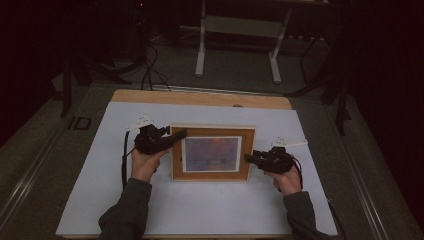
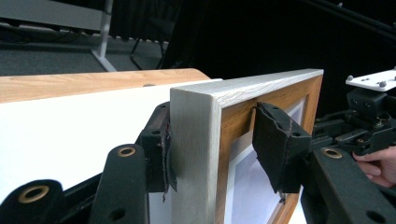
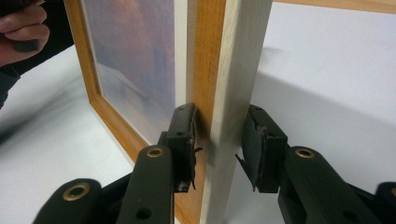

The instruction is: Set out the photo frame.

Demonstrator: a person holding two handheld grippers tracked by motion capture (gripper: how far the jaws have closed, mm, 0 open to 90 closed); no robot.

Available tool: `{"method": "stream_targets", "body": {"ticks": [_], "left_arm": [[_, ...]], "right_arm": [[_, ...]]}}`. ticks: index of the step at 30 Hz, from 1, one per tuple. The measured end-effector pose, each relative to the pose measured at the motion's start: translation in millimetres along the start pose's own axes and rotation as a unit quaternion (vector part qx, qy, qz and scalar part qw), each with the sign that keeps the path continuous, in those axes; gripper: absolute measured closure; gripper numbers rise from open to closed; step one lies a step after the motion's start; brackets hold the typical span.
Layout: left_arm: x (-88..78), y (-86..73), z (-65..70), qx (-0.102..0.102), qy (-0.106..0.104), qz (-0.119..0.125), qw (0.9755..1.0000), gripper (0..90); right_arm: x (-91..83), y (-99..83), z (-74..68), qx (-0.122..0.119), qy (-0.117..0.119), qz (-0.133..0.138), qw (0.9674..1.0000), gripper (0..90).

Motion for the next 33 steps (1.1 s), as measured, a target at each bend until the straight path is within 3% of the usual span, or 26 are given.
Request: {"method": "stream_targets", "body": {"ticks": [7,15,24,31,33], "left_arm": [[-2.1,-1.0,1.0,-0.006,0.003,-0.002,1.0,52.2],[-6.9,0.4,1.7,-0.028,0.005,-0.013,0.9995,50.6],[-18.4,4.9,-4.6,-0.035,0.019,-0.011,0.9991,43.1],[-31.7,13.1,-7.1,-0.032,0.026,-0.003,0.9991,39.9],[-42.9,21.5,-5.6,-0.032,0.026,0.009,0.9991,39.1]], "right_arm": [[0.0,-0.1,0.2,-0.001,0.002,0.003,1.0,66.0],[-0.1,0.6,0.4,0.008,0.01,0.006,0.9999,64.3],[-1.0,3.4,-2.3,0.006,0.017,0.006,0.9998,46.2],[-13.5,9.7,-1.0,0.003,0.017,0.025,0.9995,40.1],[-18.7,11.5,0.4,0.004,0.016,0.03,0.9994,39.4]]}}
Point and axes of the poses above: each handheld gripper's, and its own axes: x roughly forward along the jaws, y roughly out of its top, z roughly to its right, the point moved 8 cm from there along x, roughly forward along the jaws, and after that the axes turned 7 degrees about y, right-handed, at the moved point
